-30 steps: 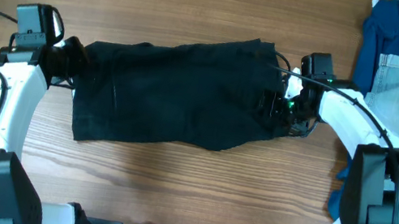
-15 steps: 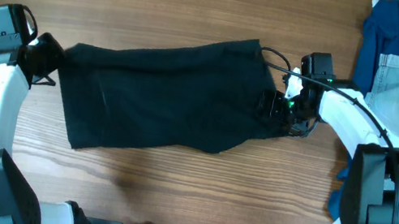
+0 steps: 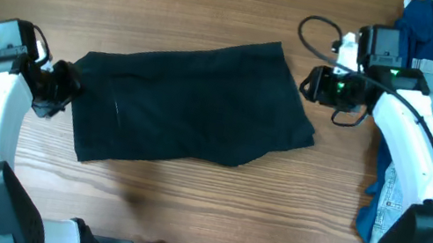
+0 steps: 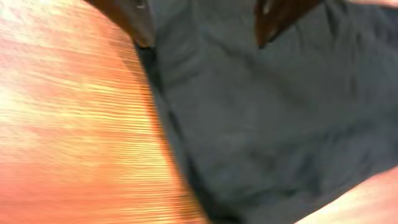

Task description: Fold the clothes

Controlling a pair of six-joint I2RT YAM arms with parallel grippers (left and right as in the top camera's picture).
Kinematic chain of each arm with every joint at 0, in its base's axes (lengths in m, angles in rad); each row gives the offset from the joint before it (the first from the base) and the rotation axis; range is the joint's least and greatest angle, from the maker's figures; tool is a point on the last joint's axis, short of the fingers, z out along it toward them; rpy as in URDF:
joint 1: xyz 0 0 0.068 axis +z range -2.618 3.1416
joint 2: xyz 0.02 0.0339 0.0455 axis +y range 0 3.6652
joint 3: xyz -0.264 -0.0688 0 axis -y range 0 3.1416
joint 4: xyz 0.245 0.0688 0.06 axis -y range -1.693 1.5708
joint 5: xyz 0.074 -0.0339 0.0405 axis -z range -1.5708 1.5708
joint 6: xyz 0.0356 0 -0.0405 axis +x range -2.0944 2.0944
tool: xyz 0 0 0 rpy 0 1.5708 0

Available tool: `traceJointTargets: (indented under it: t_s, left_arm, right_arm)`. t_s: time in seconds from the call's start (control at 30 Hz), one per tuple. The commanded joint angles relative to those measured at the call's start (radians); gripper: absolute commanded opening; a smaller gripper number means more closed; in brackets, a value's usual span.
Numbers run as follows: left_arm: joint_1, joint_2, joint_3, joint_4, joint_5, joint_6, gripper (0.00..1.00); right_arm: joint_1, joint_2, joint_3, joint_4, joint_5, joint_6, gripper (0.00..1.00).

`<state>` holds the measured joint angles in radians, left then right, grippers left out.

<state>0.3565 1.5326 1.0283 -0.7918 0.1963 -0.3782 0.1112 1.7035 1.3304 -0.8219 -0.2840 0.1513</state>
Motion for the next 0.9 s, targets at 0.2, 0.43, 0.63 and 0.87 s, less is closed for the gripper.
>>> traceJointTargets:
  t_s: [0.2, 0.43, 0.63, 0.87]
  left_arm:
    - [0.008, -0.011, -0.137, 0.113, -0.033, 0.005, 1.0]
    - [0.007, -0.005, -0.202, 0.199, -0.029, 0.004, 1.0]
    - [0.002, 0.023, -0.313, 0.327, 0.028, 0.005, 0.9]
    - [-0.048, 0.039, -0.362, 0.408, 0.084, 0.008, 0.05]
  right_arm:
    - [0.057, 0.188, -0.204, 0.061, 0.262, 0.05, 0.47]
    - [0.058, 0.204, -0.223, 0.069, 0.232, 0.069, 0.52]
    - [0.058, 0.204, -0.223, 0.066, 0.232, 0.088, 0.54]
    - [0.058, 0.204, -0.223, 0.061, 0.232, 0.087, 0.57]
